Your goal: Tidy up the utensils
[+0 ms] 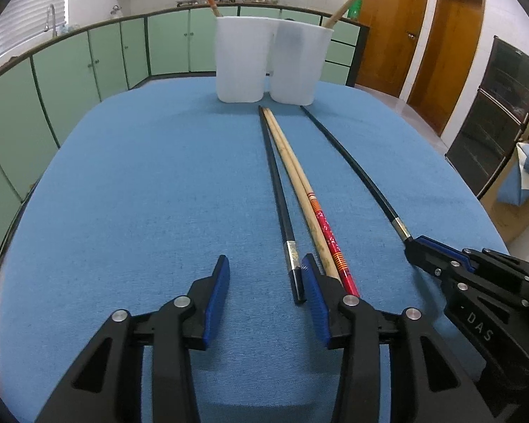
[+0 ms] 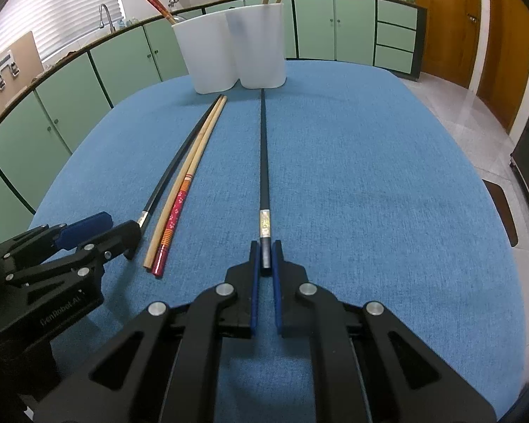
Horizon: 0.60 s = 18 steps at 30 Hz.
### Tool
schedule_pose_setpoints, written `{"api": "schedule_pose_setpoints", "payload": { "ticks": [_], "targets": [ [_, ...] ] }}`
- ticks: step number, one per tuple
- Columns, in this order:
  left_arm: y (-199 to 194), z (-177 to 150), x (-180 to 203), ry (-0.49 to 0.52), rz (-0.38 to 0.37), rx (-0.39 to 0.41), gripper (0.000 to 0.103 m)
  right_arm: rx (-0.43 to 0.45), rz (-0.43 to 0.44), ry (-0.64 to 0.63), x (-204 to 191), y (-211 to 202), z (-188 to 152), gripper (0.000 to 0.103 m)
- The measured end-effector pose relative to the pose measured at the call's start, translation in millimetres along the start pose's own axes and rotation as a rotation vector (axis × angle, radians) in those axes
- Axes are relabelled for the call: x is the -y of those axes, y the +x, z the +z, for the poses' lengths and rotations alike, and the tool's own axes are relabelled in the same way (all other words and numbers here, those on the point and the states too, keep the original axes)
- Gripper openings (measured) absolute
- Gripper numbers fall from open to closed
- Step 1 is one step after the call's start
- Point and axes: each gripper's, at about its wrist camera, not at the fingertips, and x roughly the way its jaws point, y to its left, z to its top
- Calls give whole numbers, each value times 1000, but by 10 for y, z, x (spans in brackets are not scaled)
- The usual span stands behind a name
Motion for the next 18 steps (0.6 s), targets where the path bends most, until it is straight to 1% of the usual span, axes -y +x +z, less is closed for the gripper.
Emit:
{"api": "schedule_pose_setpoints", "payload": {
  "ticks": [2,4,6,8,10,13,16,18],
  "targets": [
    [28,0,57,28,23,-13,44,0,-2,-5,-12,2,1,6],
    [37,2,94,45,39,-14,39,0,2,-3,-1,6,4,6],
    [25,-1,84,45,38,-10,17,0,8,2,7,7,4,6],
    [16,-4,46,30,28,-7,7,1,9,2,5,5,1,6],
    [15,-4,6,14,17,-5,7,3,16,-3,-2,0,-3,6],
    [-27,-31,-66,-22,53,8,7,5,36,-26,-39,-12,-13,6],
    [-60,-54,-179,-82,89,16,7,2,43,-47,-90,-11,-16,6],
    [-48,-46,-228,-100,77,11,7,-3,36,-39,-84,9,1,6]
  ]
}}
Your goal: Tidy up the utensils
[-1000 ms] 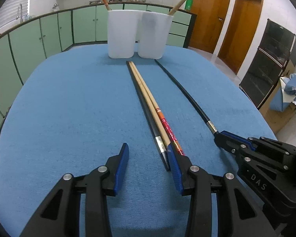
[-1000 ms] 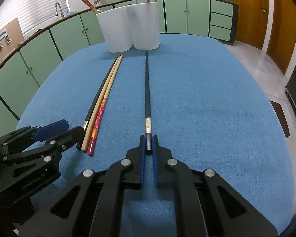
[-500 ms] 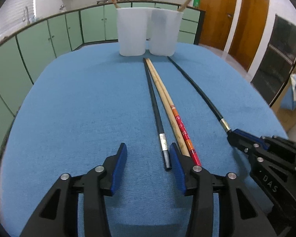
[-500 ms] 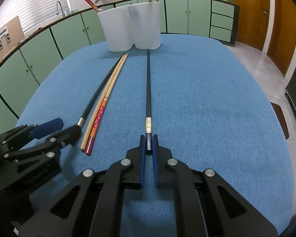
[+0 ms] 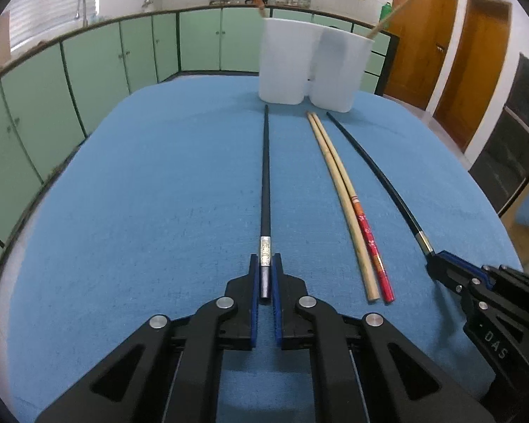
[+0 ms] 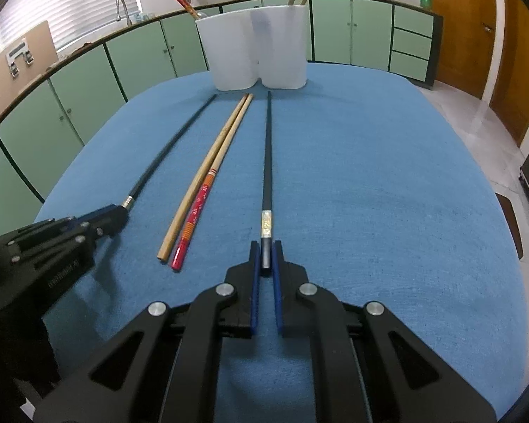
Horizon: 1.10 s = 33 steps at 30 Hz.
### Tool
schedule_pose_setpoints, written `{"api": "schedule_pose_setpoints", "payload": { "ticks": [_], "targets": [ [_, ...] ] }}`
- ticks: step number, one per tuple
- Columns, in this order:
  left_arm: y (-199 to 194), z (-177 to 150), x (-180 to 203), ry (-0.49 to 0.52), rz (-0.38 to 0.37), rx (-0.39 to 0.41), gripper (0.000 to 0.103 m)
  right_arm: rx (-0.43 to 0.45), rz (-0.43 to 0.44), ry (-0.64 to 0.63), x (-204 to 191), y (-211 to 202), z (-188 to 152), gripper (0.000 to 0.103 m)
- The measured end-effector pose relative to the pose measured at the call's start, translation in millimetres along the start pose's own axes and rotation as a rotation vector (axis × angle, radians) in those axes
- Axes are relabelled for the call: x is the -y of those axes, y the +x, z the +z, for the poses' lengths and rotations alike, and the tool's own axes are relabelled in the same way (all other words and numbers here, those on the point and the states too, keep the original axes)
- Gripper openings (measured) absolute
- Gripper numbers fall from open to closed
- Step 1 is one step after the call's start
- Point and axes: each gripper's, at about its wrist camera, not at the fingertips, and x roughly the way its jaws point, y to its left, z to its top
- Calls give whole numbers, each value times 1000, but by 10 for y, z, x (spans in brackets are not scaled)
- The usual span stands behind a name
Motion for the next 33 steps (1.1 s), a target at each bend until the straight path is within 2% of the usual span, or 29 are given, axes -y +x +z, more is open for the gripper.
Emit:
{"api": "schedule_pose_setpoints", "payload": {
  "ticks": [4,6,9,11,15,25,33],
  "targets": [
    [2,2,3,6,-14,-2,9,1,2,1,2,16,19,8],
    [-17,-19,-10,10,-48,2,21,3,16,2,22,-6,-6,10],
    [-63,-87,-14,32,-67,5,27,3,22,-1,53,-64,-65,12],
    [-117,-144,-32,40,-79,7,28,5,28,3,79,-109,-109,17],
    [-150,-168,-40,37,-91,9,29,5,30,1,85,-145,-136,20],
    [-117,-140,-35,31,-87,5,30,1,54,21,121,-135,-123,20],
    [-73,-105,-15,26,-74,2,29,-2,41,-4,71,-68,-65,20]
  ]
}}
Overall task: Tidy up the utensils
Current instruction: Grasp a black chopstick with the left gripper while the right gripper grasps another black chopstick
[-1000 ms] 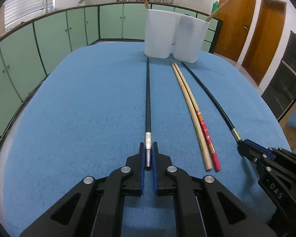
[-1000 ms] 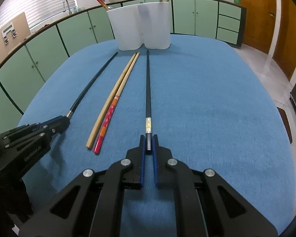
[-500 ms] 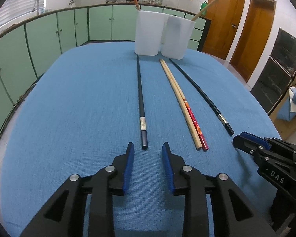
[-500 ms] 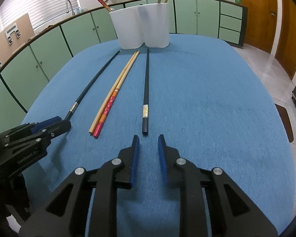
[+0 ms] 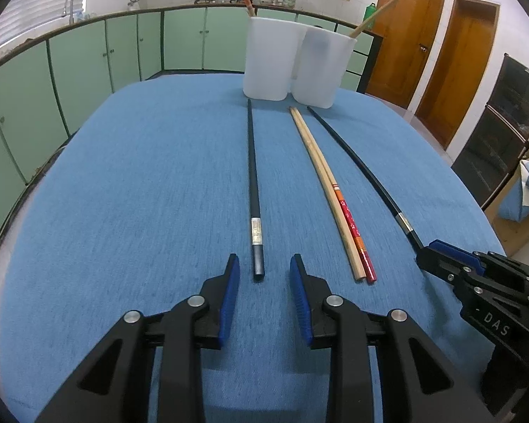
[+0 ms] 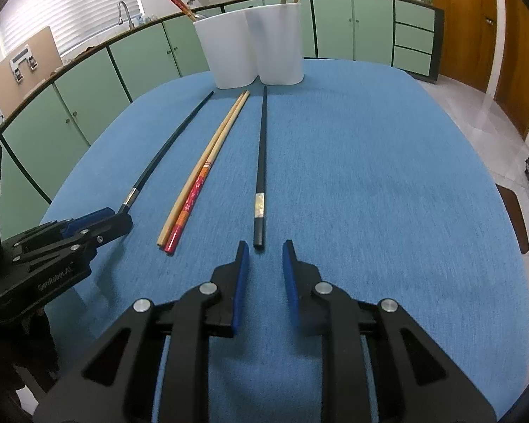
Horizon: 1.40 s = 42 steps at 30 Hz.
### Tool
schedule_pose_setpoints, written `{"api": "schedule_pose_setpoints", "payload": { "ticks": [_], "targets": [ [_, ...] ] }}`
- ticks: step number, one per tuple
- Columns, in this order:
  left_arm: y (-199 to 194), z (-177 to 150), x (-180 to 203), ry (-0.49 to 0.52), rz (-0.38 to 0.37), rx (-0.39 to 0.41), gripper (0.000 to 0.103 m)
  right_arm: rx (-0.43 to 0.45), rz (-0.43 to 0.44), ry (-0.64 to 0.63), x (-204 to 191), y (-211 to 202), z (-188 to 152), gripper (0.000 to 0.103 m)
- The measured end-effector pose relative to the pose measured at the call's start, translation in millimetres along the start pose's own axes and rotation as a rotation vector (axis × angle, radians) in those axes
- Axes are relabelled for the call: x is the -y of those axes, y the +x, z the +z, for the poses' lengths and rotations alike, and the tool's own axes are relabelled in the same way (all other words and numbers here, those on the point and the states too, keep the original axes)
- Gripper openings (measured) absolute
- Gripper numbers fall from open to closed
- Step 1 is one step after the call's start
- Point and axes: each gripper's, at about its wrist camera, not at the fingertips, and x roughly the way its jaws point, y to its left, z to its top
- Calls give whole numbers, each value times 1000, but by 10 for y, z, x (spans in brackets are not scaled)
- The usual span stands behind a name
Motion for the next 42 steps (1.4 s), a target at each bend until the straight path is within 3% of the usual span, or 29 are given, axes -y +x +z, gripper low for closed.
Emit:
{"api": "schedule_pose_setpoints", "payload": {
  "ticks": [4,7,9,18,22,26,31,34,38,42],
  "targets": [
    [23,24,14,3,5,-2,29,-4,-16,-13,-44,42,28,19],
    [39,40,38,9,27,-4,18,-6,-35,-23,-61,55,36,6],
    [44,43,35,7,25,-6,8,-4,-36,-23,-55,52,37,6],
    [-246,107,20,5,-13,27,7,85,-27,-36,-6,-311,125,6],
    [-589,261,92,41,-30,101,7,156,-16,-35,25,-593,298,6],
    [-990,500,134,74,-25,226,7,217,3,-45,46,-852,502,6],
    [-1341,801,147,99,-7,375,7,301,24,-68,80,-1158,859,6],
    [-1432,988,133,93,-19,420,7,344,37,-76,100,-1298,1100,6],
    [-1375,1009,48,89,-35,389,7,355,-5,-92,156,-1369,1141,6],
    [-981,683,-5,110,-44,235,7,316,-50,-66,213,-1321,768,6]
  ]
}}
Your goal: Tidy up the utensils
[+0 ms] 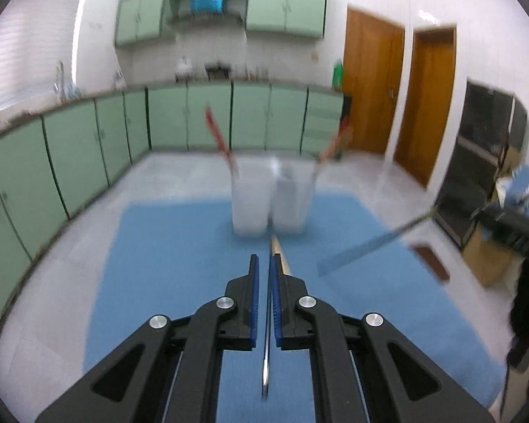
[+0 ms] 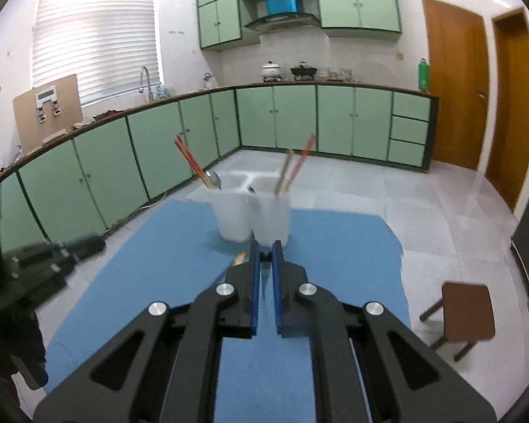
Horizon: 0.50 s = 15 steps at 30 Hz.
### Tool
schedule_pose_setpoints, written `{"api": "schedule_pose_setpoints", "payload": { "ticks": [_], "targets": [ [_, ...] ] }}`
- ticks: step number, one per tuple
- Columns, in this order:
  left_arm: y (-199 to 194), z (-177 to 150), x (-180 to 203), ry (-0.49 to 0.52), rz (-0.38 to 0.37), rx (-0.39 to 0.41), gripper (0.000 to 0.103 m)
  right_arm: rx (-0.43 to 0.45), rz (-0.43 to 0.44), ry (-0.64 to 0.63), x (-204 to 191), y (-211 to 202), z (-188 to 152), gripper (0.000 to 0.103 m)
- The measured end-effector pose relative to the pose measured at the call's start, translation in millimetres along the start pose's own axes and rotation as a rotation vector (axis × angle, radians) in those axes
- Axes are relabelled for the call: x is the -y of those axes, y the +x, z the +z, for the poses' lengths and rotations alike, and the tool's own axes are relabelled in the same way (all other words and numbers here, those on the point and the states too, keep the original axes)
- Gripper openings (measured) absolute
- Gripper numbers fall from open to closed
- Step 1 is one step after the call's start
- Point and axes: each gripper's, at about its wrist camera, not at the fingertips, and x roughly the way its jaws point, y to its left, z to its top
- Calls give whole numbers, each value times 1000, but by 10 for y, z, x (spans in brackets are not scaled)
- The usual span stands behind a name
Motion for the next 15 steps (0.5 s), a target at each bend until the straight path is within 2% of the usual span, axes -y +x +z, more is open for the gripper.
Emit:
{"api": "schedule_pose_setpoints", "payload": {
  "ticks": [3,6,11,15],
  "targets": [
    [248,-393,-41,-12,-9,-116,7,-102,8,51,21,29,-435,6],
    [394,-649,-42,-22,-11,-173,7,-200,14,83,5,201,-809,6],
    [565,-948,17,-28,3,-224,9,-236,9,71,-172,550,-1074,6],
    [614,-1036,48,-14,16,-238,13,-259,-4,65,-241,695,-1197,6]
  ]
}}
